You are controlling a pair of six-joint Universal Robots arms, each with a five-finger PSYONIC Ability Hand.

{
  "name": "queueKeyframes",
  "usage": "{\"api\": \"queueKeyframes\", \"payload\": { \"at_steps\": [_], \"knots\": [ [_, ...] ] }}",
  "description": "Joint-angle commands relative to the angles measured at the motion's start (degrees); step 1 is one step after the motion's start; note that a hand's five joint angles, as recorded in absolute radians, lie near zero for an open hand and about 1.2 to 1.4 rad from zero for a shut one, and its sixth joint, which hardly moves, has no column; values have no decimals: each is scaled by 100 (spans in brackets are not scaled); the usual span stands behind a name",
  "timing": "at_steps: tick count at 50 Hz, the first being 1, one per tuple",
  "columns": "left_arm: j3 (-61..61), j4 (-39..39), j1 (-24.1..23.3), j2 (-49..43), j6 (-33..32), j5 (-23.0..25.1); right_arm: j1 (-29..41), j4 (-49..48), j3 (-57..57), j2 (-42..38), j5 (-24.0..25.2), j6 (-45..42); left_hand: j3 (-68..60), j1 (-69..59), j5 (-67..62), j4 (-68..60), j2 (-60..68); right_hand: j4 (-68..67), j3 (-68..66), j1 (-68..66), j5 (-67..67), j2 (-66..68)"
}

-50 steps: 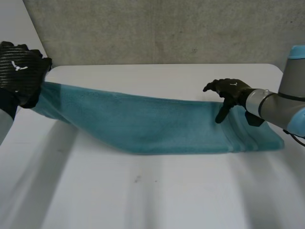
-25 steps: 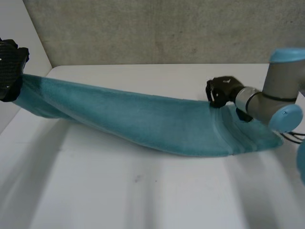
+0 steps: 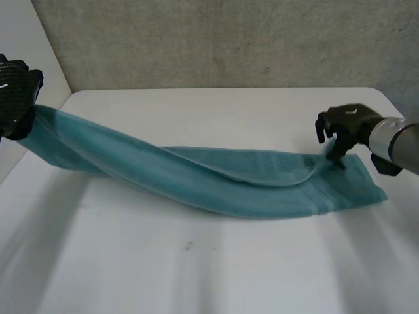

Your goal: Fold the laundry

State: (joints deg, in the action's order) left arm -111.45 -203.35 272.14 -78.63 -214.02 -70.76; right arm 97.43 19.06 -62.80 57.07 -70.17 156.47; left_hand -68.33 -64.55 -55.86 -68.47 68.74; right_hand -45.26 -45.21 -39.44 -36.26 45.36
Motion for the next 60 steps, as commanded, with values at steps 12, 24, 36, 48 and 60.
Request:
{"api": "queueKeyframes", "payload": {
  "at_steps": [12, 24, 36, 48, 60],
  "knots": [
    [-132, 6, -12, 23, 0, 0, 101, -227, 461, -592, -278, -723, -1167, -1545, -1414, -1153, 1126, 2626, 2621, 2044, 2726, -2636],
    [-211, 6, -12, 23, 0, 9, 593, -694, 1224, -1434, -269, -1680, -1167, -1545, -1414, -1153, 1126, 2441, 2436, 1859, 2541, -2451],
    [-185, -56, 6, 400, 280, -8, 1067, 290, 2605, -2437, 205, -1621, -1167, -1545, -1414, -1153, 1126, 2323, 2318, 1741, 2423, -2333],
    [-202, -108, 6, 1200, 1116, 0, 1121, 352, 2703, -2508, 1243, -293, -1167, -1545, -1414, -1153, 1126, 2340, 2335, 1758, 2440, -2350],
    [-228, -108, 41, 1306, 1134, 9, 1085, 308, 2808, -2552, 892, -214, -1167, -1545, -1414, -1153, 1126, -3474, -3479, -4056, -3374, 3464]
  ]
}}
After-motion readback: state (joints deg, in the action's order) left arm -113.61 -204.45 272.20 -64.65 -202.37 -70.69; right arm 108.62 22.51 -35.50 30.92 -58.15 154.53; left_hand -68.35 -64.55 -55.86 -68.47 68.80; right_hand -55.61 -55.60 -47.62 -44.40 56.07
